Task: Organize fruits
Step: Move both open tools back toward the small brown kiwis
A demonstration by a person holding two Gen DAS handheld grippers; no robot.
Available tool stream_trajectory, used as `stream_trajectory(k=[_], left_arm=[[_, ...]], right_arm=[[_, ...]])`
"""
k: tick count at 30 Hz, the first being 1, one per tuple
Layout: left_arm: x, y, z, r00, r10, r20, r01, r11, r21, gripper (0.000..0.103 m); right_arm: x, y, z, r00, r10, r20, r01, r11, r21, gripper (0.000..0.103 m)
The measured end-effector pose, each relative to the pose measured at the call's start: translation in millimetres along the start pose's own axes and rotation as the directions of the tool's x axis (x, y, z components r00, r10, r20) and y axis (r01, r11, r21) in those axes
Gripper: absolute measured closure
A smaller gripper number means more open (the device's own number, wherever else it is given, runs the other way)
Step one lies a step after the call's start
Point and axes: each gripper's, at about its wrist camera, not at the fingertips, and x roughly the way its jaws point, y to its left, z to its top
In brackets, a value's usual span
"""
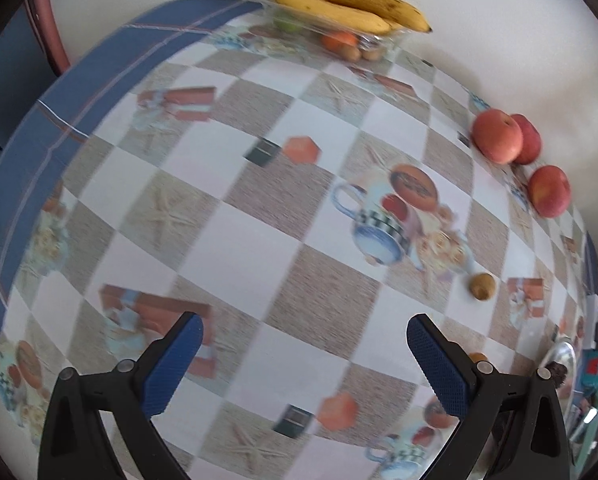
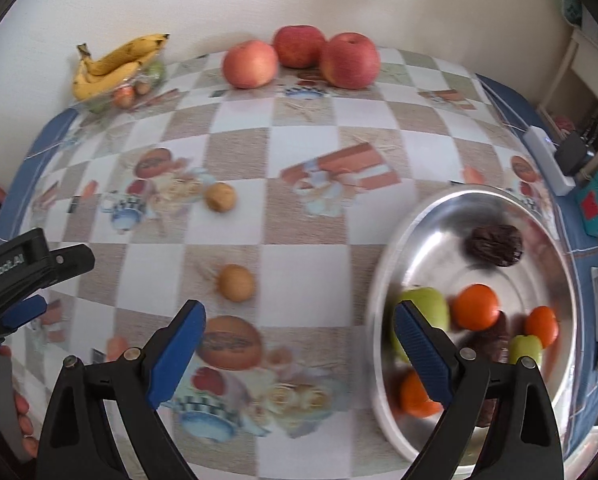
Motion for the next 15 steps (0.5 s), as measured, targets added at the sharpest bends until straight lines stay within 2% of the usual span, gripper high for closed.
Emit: stream_trajectory(k=[3, 8, 15], left_arm=[[1.6, -1.6, 0.3, 1.0, 0.009, 0.003, -0.009, 1.0, 0.019, 0.0], [15.3, -8.9, -3.0, 0.999, -0.001, -0.051, 0.004, 0.999, 0.046, 0.0], [29.8, -8.3, -5.2, 0.995, 0.021, -0.093, -0.017, 0.999, 0.04, 0.0]], right_arm=[[0.8, 9.7, 1.7, 1.0, 0.011, 0.003, -0.011, 1.0, -0.008, 0.008], [8.7, 16.9, 5.8, 1.0, 0.023, -0.005, -0.023, 1.0, -0.006, 0.008], [30.3, 19.9, 4.7, 0.998, 0.013, -0.059, -0.013, 1.0, -0.007, 0.008]])
